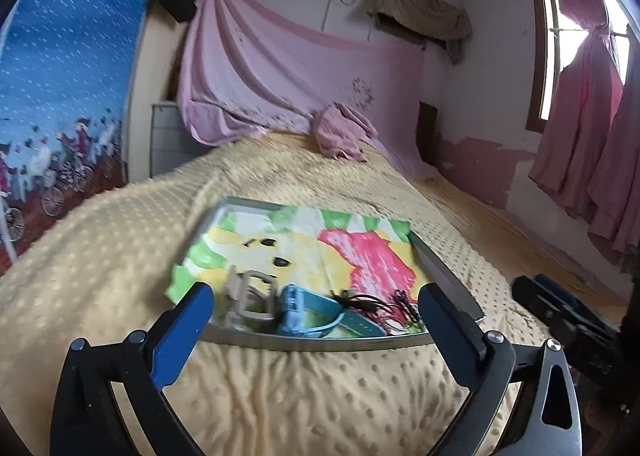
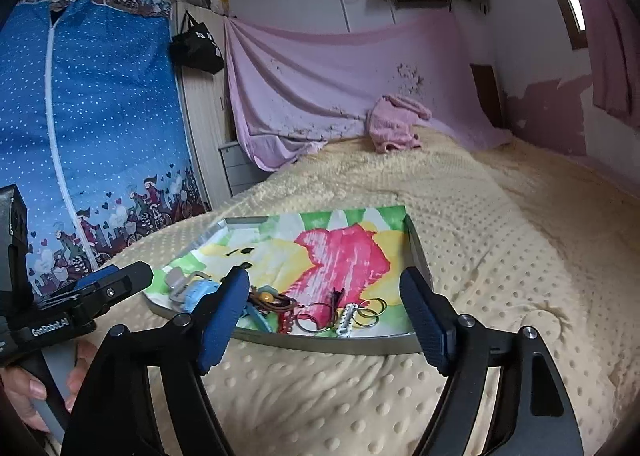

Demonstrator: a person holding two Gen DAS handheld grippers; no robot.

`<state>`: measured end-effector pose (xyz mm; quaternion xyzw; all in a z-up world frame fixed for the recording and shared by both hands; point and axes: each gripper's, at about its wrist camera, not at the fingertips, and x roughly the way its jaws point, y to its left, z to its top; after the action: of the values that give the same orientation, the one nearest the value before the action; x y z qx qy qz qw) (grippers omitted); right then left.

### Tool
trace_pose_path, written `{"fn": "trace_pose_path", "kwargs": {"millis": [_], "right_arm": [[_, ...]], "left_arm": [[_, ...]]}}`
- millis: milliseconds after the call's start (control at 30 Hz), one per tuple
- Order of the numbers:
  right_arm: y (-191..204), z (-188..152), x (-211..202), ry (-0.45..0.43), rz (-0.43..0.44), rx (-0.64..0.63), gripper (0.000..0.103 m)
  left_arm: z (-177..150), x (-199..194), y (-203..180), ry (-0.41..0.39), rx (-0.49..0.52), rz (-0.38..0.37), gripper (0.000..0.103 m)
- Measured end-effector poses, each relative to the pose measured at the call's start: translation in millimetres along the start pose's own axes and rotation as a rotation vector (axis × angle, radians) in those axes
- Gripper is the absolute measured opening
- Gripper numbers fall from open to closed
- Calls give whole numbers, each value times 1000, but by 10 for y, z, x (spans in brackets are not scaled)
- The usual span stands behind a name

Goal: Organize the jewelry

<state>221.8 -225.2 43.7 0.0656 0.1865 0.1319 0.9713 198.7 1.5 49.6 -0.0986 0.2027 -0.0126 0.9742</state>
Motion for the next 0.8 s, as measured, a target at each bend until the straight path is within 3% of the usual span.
{"fn": "trace_pose_path", "kwargs": {"millis": [67,267,800], "right_arm": [[44,-1,-117,-11,0,-12,84],[199,-8,-434,-40,0,-36,90],[565,-214,-1183,-92,7,-61,93]], "left_arm": [[-17,-94,42,-13,-7,19,103],[-79,-392,127,-52,-13,35,103],[-357,-1198,219,-105,31,66,103]]}}
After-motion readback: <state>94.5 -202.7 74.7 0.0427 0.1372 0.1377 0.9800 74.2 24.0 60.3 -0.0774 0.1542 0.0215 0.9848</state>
